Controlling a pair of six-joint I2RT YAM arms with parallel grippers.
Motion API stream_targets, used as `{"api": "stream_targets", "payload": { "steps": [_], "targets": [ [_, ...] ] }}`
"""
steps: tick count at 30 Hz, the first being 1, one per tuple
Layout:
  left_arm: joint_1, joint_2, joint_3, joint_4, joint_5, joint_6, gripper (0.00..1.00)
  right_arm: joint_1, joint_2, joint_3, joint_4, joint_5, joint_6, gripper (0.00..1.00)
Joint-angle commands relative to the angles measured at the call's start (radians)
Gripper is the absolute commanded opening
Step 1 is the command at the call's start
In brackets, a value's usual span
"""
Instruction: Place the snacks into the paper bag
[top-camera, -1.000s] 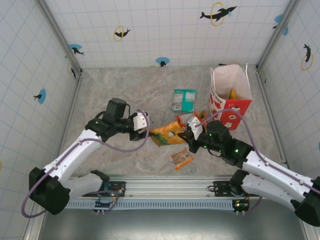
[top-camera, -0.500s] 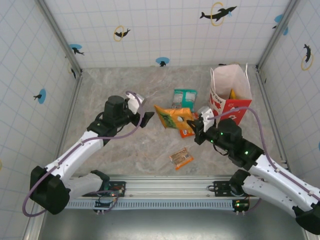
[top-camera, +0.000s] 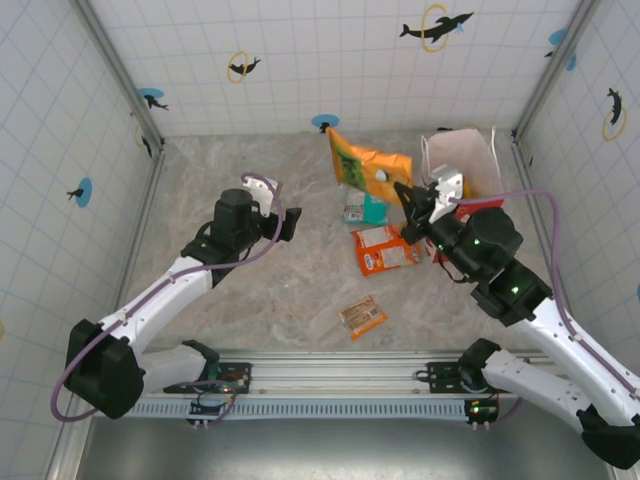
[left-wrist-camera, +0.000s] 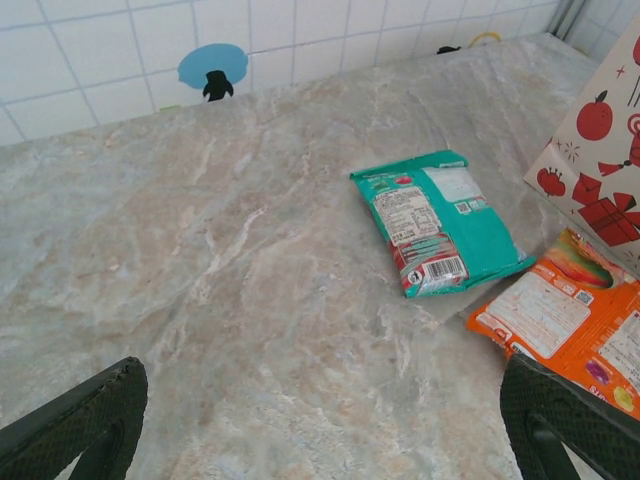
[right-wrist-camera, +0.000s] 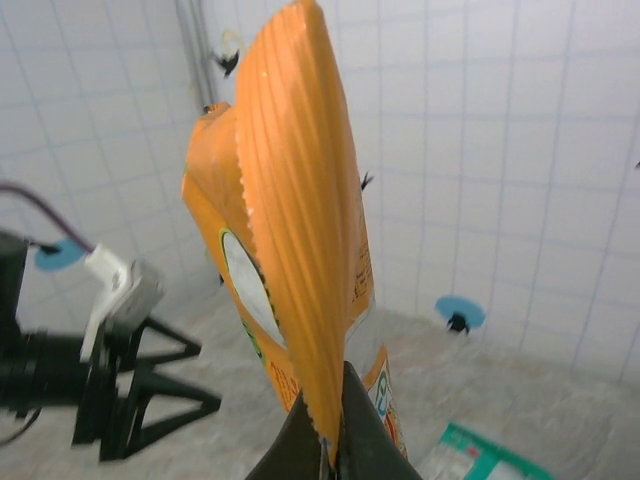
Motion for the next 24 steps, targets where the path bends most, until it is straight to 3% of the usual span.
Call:
{"api": "stream_targets", "payload": {
  "steps": [1, 5, 12, 18, 24],
  "targets": [
    [-0.004, 0.009, 0.015, 0.02, -0.012, -0.025, 0.93, -0.029, 0.024, 0.089, 0.128, 0.051, -0.045, 0.0],
    [-0.004, 0.019, 0.016, 0.028, 0.014, -0.019, 0.92, -0.073, 0.06, 0.142, 0.184, 0.078, -0.081, 0.01],
    [-0.004, 0.066, 0.055, 0.031, 0.061, -0.028, 0.91, -0.215, 0.1, 0.169, 0.183, 0.245, -0.075, 0.01],
    [-0.004, 0.085, 0.061, 0.042, 0.079, -0.032, 0.9, -0.38, 0.112, 0.128, 0.11, 0.258, -0.028, 0.02],
    [-0.004, 0.09, 0.053, 0.035, 0.088, -0.031, 0.9, -0.559, 0.127, 0.064, 0.036, 0.181, 0.089, 0.01]
  ]
}}
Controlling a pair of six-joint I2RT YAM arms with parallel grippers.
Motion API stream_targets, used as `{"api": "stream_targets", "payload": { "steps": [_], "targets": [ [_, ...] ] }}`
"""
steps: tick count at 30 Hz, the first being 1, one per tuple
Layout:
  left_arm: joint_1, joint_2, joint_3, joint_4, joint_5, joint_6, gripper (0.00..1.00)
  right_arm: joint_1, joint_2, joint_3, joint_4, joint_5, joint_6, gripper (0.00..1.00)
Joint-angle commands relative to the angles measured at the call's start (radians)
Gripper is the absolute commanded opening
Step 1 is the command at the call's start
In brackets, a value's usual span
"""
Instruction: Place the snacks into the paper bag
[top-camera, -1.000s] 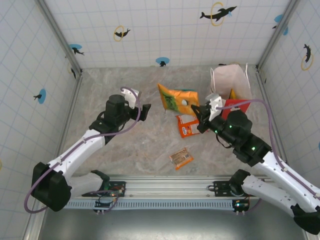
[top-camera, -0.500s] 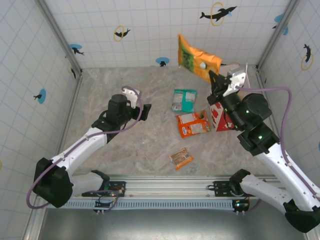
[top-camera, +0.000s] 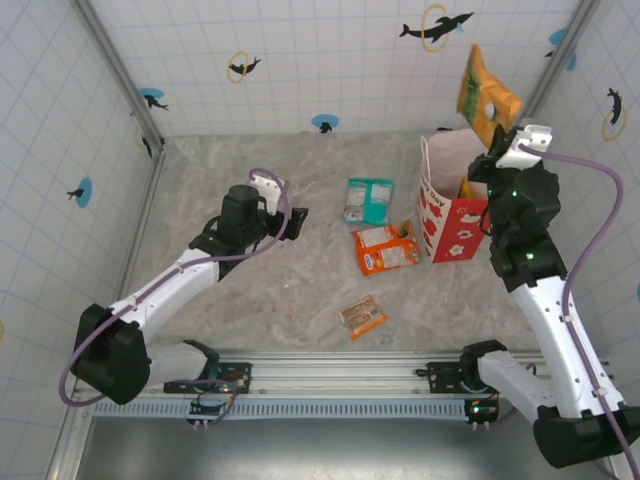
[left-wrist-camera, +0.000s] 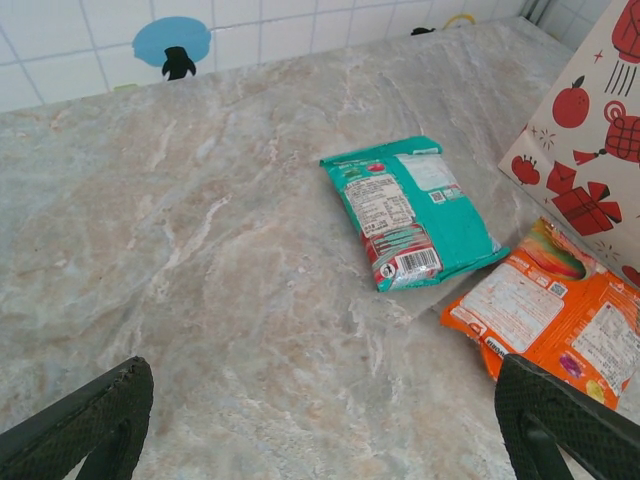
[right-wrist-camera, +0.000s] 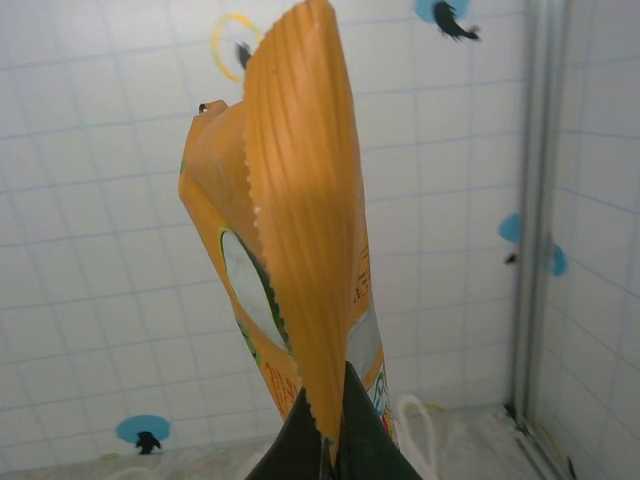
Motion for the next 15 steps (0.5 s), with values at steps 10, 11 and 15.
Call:
{"api": "stream_targets", "payload": {
  "steps": [10, 11, 15],
  "targets": [
    [-0.004, 0.033, 0.032, 0.027, 0.026, 0.0, 0.89, -0.076, 0.046, -0.036, -0.147, -0.052, 0.13, 0.01],
    [-0.004, 0.039, 0.033, 0.024, 0.029, 0.0, 0.89, -0.077, 0.057, -0.034, -0.143, -0.059, 0.13, 0.01],
    [-0.004, 0.044, 0.036, 0.022, 0.035, 0.001, 0.89, -0.085, 0.102, -0.036, -0.111, -0.082, 0.13, 0.01]
  ]
}}
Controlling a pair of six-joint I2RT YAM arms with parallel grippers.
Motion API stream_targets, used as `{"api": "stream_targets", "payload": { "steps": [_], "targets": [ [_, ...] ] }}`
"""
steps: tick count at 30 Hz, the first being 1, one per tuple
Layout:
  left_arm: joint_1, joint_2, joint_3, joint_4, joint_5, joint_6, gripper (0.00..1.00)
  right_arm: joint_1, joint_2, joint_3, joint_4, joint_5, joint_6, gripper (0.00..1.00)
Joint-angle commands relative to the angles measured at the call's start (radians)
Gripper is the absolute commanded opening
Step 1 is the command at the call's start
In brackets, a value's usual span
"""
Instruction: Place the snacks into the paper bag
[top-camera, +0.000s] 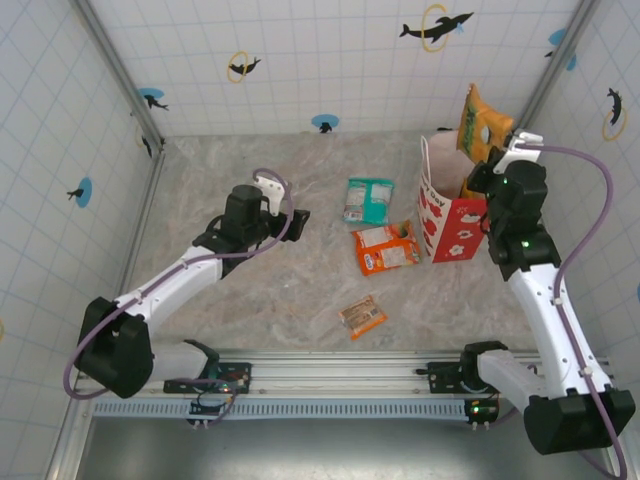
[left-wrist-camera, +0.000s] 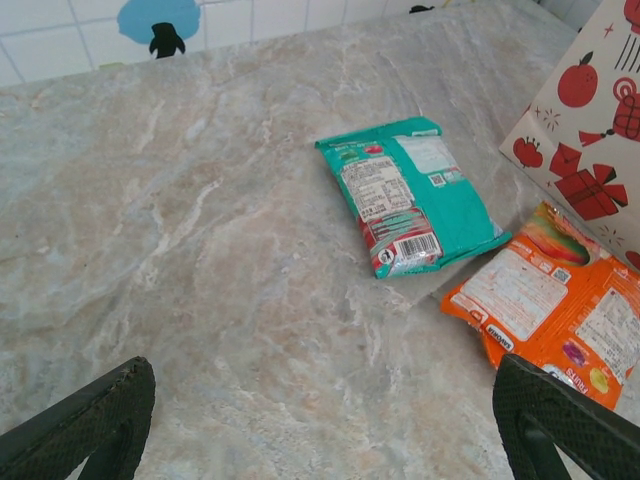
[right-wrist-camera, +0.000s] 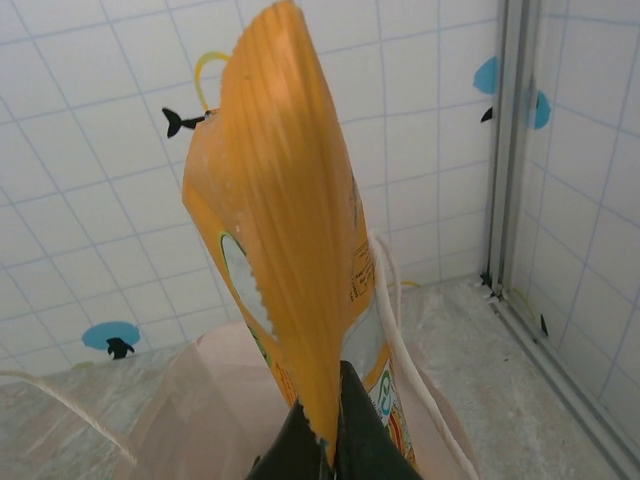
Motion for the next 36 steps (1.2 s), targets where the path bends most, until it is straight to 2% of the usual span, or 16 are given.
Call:
{"api": "stream_targets", "payload": {
  "steps": [1, 8, 13, 15, 17, 19, 23, 28, 36],
  "targets": [
    [-0.005, 0.006, 0.035, 0.019, 0.016, 0.001, 0.89, -0.016, 0.042, -0.008, 0.047, -0.035, 0.016, 0.01],
    [-0.005, -0.005, 0.029, 0.017, -0.002, 0.018, 0.89, -0.035, 0.138, -0.013, 0.133, -0.071, 0.018, 0.0],
    [-0.004, -0.004, 0.026, 0.024, -0.016, 0.025, 0.89, -0.044, 0.148, -0.067, 0.226, -0.091, 0.0, 0.01],
    [-0.004, -0.003, 0.025, 0.031, -0.015, 0.024, 0.89, -0.047, 0.146, -0.075, 0.213, -0.092, 0.003, 0.07],
    [-0.005, 0.0, 0.026, 0.034, -0.015, 0.023, 0.89, -0.049, 0.131, -0.079, 0.182, -0.081, 0.003, 0.24],
    [-0.004, 0.003, 0.026, 0.038, -0.013, 0.022, 0.89, -0.049, 0.107, -0.082, 0.164, -0.066, -0.002, 0.35],
    [-0.004, 0.013, 0.033, 0.035, -0.001, 0.019, 0.89, -0.048, 0.049, -0.064, 0.091, -0.053, -0.025, 0.44],
    [-0.004, 0.022, 0.038, 0.037, 0.013, 0.008, 0.89, -0.049, -0.004, -0.018, 0.008, -0.068, -0.041, 0.47],
    [-0.004, 0.033, 0.053, 0.017, 0.053, -0.024, 0.88, -0.015, -0.021, 0.039, -0.134, -0.165, -0.017, 0.46]
  ]
}}
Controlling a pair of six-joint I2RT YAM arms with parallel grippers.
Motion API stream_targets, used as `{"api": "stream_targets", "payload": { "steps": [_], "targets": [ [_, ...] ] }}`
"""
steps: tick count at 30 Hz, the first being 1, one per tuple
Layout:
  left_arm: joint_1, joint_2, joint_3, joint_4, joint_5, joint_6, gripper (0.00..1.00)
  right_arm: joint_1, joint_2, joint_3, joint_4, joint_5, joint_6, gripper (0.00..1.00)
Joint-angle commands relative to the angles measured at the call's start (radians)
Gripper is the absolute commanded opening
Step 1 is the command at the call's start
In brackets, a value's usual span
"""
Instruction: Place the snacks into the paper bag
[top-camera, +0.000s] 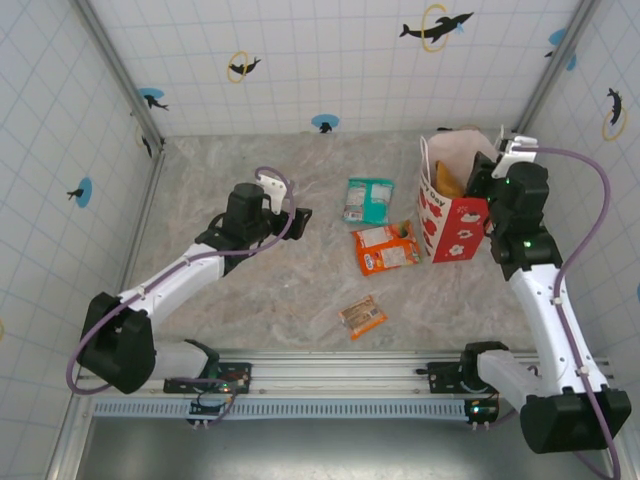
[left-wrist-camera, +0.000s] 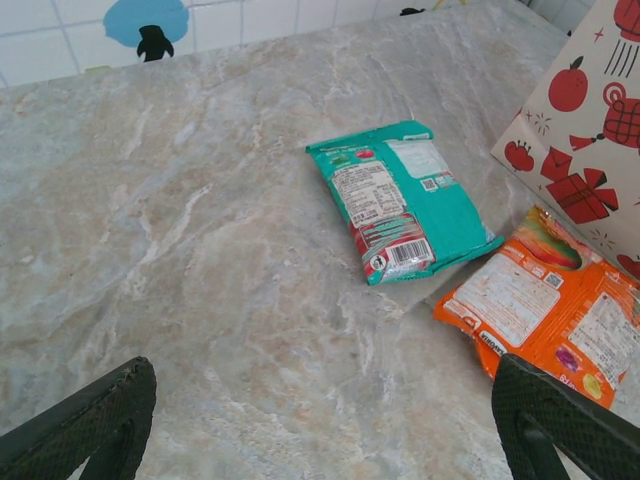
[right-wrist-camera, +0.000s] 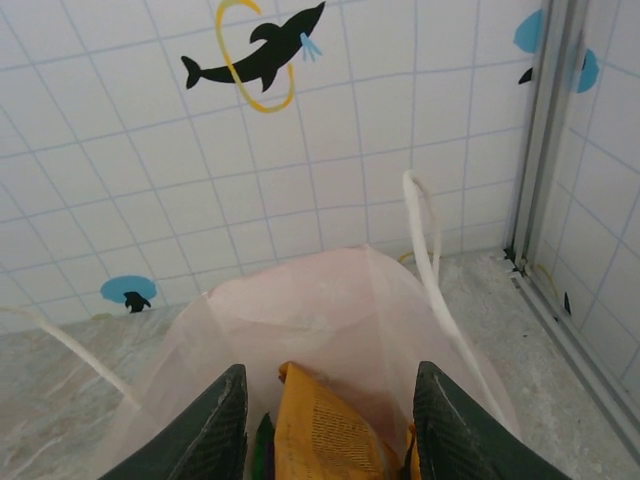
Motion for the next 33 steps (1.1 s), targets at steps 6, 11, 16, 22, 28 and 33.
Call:
{"api": "stream_targets", "payload": {
  "steps": [6, 11, 16, 22, 28, 33],
  "targets": [
    [-0.004, 0.011, 0.045, -0.026, 0.061, -0.092, 0.85, 0.124, -0.023, 0.064, -0.17, -0.024, 0.032, 0.45],
    [-0.004, 0.02, 0.016, -0.03, 0.141, -0.179, 0.8, 0.243, -0.065, 0.048, -0.264, 0.022, 0.09, 0.46],
    [-0.007, 0.033, -0.043, 0.021, 0.22, -0.311, 0.76, 0.356, -0.147, -0.038, -0.296, 0.049, 0.21, 0.45],
    [-0.02, 0.094, -0.086, 0.098, 0.258, -0.47, 0.75, 0.488, -0.265, -0.209, -0.232, 0.078, 0.339, 0.45],
    [-0.061, 0.186, -0.092, 0.189, 0.267, -0.592, 0.75, 0.582, -0.359, -0.335, -0.167, 0.118, 0.46, 0.45],
    [-0.1, 0.288, -0.062, 0.252, 0.298, -0.667, 0.73, 0.627, -0.398, -0.403, -0.195, 0.152, 0.52, 0.45]
  ]
}}
